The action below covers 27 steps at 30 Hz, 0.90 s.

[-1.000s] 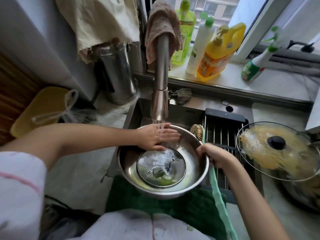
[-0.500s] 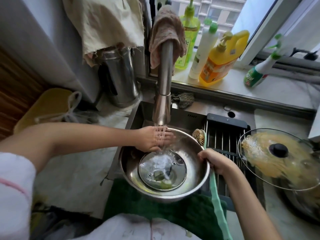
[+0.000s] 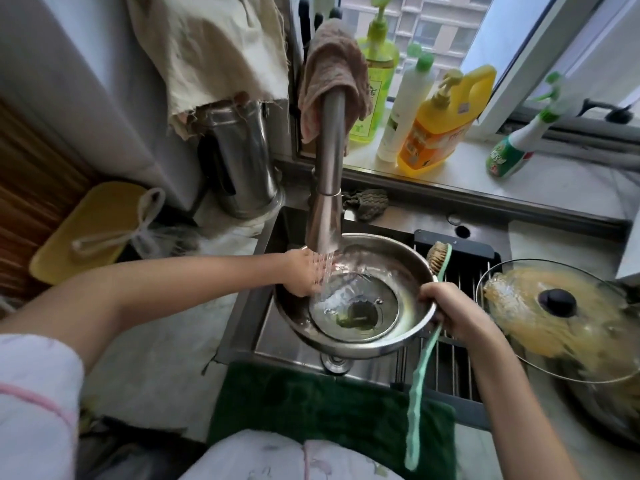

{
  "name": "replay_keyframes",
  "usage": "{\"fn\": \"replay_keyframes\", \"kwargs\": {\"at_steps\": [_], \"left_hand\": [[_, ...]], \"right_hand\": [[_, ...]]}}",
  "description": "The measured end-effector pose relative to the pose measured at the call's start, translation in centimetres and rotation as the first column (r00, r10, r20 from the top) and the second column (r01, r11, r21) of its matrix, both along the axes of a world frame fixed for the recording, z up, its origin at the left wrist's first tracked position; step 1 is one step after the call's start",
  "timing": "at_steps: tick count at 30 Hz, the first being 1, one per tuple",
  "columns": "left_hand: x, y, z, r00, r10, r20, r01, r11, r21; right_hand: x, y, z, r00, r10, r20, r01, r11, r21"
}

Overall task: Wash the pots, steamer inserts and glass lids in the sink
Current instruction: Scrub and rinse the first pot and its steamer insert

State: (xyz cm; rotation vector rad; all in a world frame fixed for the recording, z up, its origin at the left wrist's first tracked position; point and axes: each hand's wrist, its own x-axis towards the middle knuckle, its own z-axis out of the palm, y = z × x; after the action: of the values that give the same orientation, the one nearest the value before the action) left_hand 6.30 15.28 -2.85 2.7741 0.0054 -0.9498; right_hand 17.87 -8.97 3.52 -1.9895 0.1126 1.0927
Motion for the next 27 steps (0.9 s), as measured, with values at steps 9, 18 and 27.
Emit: {"fn": "replay_keyframes", "kwargs": {"at_steps": [9,18,27], "left_hand": [[-4.2,-8.4,2.8,0.937,0.25,0.246,-0.115,0.881,-0.458],[-1.5,-6.3,0.9,0.542,0.771,0.335,-0.326,0.56,-0.762],[-1.4,-5.6,-0.7,0.163,0.984,0.072,-0.57,0.154,-0.807]], "right_hand": [[3.2,0.2,-1.5,0.998,0.009,0.069,0.0,0.992,-0.129],[3.0,-1.2,-0.4,0.988,0.03,-0.15,-0.007,0.988,0.154],[-7.0,3.8,-3.8,0.334,0.443,0.832,-0.521,0.822,-0.229]]}}
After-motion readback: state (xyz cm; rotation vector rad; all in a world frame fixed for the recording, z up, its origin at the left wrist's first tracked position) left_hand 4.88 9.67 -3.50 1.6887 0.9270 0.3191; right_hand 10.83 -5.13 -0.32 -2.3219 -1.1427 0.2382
